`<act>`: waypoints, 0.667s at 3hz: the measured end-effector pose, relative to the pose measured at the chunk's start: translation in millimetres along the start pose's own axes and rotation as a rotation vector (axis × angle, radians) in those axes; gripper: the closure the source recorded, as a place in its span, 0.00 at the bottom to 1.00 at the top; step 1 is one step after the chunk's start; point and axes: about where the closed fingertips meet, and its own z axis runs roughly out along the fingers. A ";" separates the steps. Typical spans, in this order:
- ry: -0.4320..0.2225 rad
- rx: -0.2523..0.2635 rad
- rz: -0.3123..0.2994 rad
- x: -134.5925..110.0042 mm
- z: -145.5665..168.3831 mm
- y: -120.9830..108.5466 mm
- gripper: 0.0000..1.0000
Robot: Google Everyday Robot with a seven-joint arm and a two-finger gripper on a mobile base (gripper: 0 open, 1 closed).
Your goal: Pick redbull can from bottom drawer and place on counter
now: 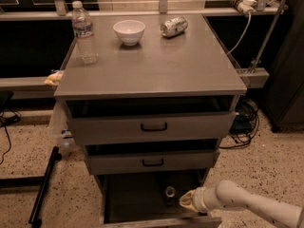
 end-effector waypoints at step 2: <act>0.003 0.072 -0.024 7.3 6.9 -8.1 0.59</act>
Offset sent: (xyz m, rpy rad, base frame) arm 0.0197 -0.0096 -0.0146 -0.0299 -0.1196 -0.0507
